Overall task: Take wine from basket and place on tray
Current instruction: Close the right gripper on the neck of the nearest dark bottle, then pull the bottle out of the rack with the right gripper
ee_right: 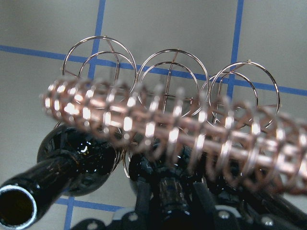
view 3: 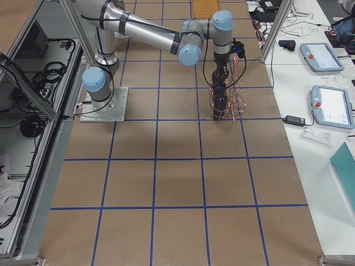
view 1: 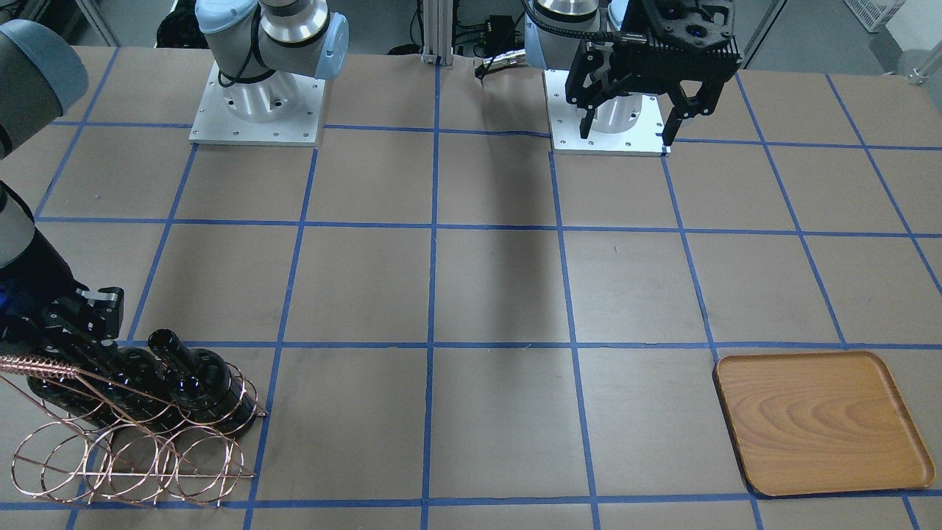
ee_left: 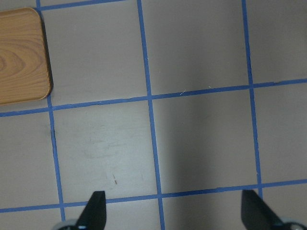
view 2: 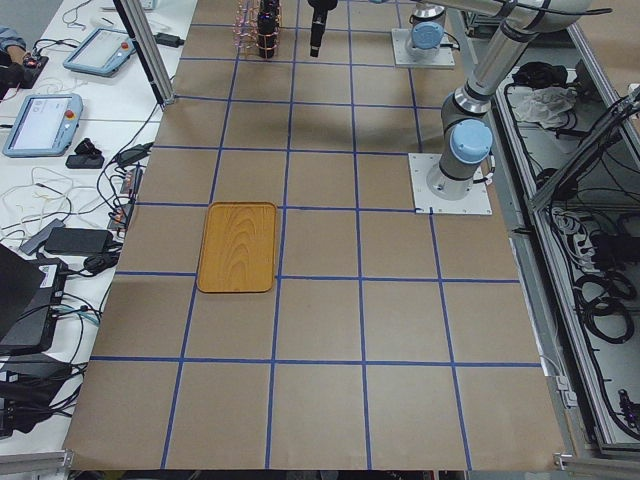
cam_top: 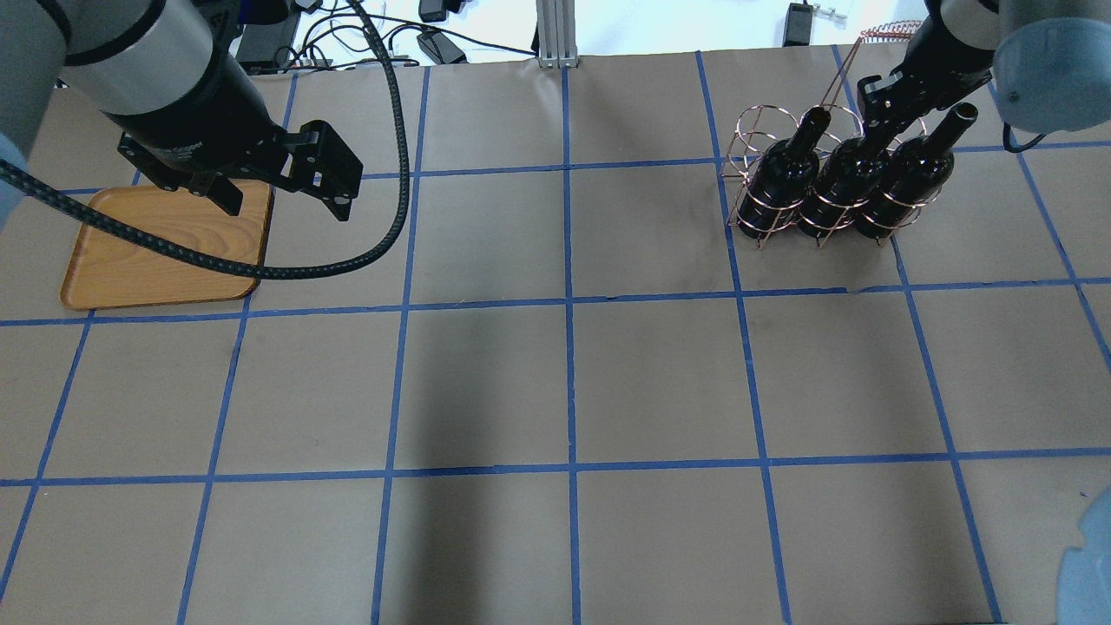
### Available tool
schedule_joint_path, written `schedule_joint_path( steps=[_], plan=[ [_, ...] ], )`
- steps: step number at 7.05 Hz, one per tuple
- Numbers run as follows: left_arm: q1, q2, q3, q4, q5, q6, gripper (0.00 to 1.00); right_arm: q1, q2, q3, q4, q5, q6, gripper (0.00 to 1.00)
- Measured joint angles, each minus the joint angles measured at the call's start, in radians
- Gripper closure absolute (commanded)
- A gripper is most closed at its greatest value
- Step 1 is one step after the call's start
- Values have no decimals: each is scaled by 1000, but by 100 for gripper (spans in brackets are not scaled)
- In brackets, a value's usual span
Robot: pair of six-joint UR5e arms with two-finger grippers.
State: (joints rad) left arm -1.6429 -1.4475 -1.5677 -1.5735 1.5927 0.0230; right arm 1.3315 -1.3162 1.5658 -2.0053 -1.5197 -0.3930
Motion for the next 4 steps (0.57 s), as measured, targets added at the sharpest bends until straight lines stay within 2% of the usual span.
schedule_joint_path(
  steps=[2, 4],
  plan=[
    [0, 0, 0, 0, 0, 0, 0, 2, -4, -9, 15, -7, -7, 100],
    [0, 0, 0, 0, 2, 0, 0, 4, -8, -82, 93, -9, -9, 100]
  ],
)
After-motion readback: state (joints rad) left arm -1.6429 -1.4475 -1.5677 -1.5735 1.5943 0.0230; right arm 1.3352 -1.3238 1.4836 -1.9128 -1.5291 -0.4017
